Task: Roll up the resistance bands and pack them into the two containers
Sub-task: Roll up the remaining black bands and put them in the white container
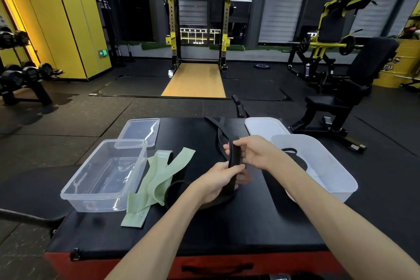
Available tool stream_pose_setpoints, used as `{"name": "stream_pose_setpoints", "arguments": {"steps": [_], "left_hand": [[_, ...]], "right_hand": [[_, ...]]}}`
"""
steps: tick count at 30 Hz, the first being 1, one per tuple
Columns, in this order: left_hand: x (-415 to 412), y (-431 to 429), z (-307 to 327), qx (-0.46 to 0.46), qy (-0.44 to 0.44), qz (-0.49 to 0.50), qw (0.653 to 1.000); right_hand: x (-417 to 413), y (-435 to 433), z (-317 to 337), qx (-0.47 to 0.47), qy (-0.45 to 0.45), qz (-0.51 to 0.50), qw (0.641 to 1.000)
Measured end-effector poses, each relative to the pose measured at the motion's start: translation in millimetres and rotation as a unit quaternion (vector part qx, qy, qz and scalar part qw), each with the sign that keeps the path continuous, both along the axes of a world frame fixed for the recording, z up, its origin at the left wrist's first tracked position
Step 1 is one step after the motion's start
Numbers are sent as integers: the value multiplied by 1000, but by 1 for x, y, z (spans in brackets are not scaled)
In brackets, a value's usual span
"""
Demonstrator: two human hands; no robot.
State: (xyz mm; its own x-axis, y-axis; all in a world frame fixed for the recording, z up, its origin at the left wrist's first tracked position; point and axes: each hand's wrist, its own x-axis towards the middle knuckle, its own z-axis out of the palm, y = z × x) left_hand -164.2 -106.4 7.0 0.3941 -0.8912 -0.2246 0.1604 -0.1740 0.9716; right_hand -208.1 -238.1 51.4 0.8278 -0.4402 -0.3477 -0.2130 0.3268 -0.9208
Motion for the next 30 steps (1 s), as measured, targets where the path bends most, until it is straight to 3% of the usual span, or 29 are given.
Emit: {"name": "stream_pose_setpoints", "arguments": {"steps": [5, 8, 10, 13, 16, 20, 24, 30], "left_hand": [[16, -1, 3, 95, -117, -41, 988], [19, -12, 8, 32, -83, 39, 995], [24, -24, 18, -32, -41, 103, 993], [43, -36, 37, -65, -29, 152, 986], [57, -38, 32, -54, -5, 128, 990], [61, -33, -11, -8, 24, 137, 990], [57, -32, -34, 6, 62, 154, 986], [56, -36, -34, 47, 16, 164, 985]], "right_hand": [[32, -16, 14, 36, 33, -81, 996], [59, -28, 34, 25, 59, -104, 992], [81, -31, 59, -25, 0, -84, 996], [108, -29, 102, -111, -168, -62, 978], [119, -36, 101, -71, -232, -42, 969], [117, -41, 36, -46, -100, -70, 991], [102, -39, -33, -66, 58, -2, 996], [76, -24, -71, 11, 75, -35, 997]]}}
